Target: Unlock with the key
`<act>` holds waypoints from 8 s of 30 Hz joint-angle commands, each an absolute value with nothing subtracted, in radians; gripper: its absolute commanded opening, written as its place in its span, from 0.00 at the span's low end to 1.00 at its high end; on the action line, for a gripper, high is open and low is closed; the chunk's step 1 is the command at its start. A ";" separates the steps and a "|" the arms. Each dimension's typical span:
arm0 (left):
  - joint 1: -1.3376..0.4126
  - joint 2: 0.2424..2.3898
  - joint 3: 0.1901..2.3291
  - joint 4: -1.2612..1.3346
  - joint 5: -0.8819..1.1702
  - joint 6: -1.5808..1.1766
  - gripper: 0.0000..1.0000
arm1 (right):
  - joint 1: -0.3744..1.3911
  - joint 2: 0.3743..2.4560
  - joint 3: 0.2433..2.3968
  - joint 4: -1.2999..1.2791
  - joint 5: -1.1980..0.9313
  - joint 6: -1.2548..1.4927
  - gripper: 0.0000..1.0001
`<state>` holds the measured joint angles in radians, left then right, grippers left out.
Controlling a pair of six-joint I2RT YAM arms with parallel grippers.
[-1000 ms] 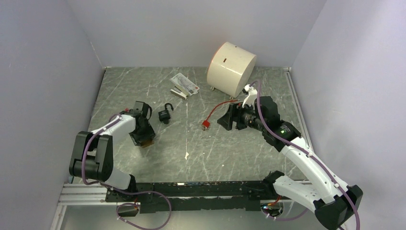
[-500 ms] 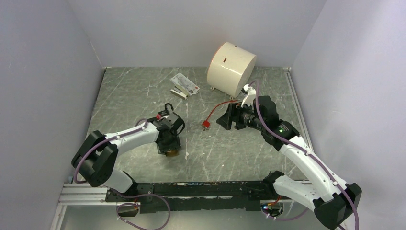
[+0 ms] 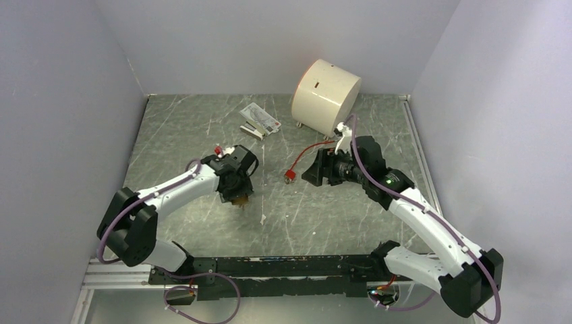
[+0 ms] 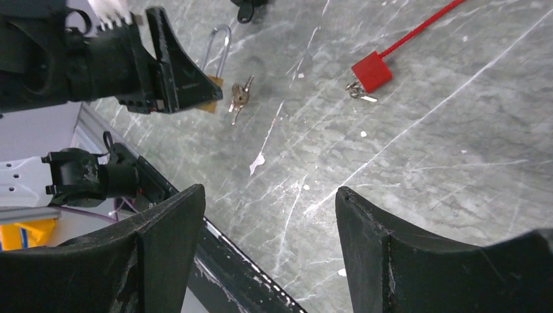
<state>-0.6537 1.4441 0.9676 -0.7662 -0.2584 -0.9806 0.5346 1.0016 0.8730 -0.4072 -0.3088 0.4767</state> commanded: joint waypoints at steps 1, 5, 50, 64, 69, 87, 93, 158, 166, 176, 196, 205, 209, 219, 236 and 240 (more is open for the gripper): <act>-0.579 1.347 0.924 -0.779 -0.292 -0.973 0.20 | 0.562 1.072 0.874 -0.327 -0.363 0.531 0.75; -0.518 1.275 0.828 -0.764 -0.273 -0.973 0.20 | 0.608 1.181 0.877 -0.278 -0.382 0.585 0.73; -0.472 0.800 0.636 -0.915 -0.282 -1.150 0.76 | 0.953 2.149 1.575 -0.387 -0.193 0.604 0.29; -0.472 0.787 0.586 -0.712 -0.037 -1.178 0.79 | 0.929 2.040 1.419 -0.216 -0.252 0.591 0.00; -0.471 0.770 0.529 -0.571 0.098 -1.330 0.82 | 0.886 1.849 1.193 0.042 -0.360 0.580 0.00; -0.471 0.842 0.543 -0.147 0.238 -1.690 0.85 | 0.808 1.386 0.942 0.132 -0.402 0.518 0.00; -0.470 0.841 0.631 -0.338 0.194 -1.540 0.79 | 0.774 1.358 0.947 0.092 -0.358 0.557 0.00; -0.470 1.101 0.755 0.214 0.824 -0.929 0.02 | 0.618 1.196 0.999 -0.066 -0.596 0.651 0.51; -0.472 1.103 0.770 0.256 0.859 -0.963 0.02 | 0.611 1.132 0.894 0.083 -0.730 0.654 0.65; -0.471 1.129 0.798 0.351 0.958 -1.015 0.03 | 0.611 1.187 0.923 0.108 -0.820 0.628 0.58; -0.471 1.136 0.786 0.494 0.960 -1.099 0.40 | 0.599 1.131 0.902 0.149 -0.753 0.693 0.00; -0.470 1.136 0.751 0.533 0.956 -1.120 0.16 | 0.588 1.119 0.895 0.167 -0.759 0.727 0.00; -0.470 1.132 0.756 0.506 0.953 -1.094 0.03 | 0.586 1.112 0.890 0.157 -0.754 0.725 0.00; -0.472 1.103 0.775 0.389 0.915 -1.031 0.35 | 0.585 1.106 0.888 0.164 -0.764 0.738 0.00; -0.472 1.053 0.790 0.228 0.661 -1.207 0.92 | 0.584 1.110 0.923 0.131 -0.781 0.755 0.00; -0.483 1.036 0.756 0.150 0.575 -1.562 0.94 | 0.584 1.132 0.951 0.110 -0.752 0.776 0.00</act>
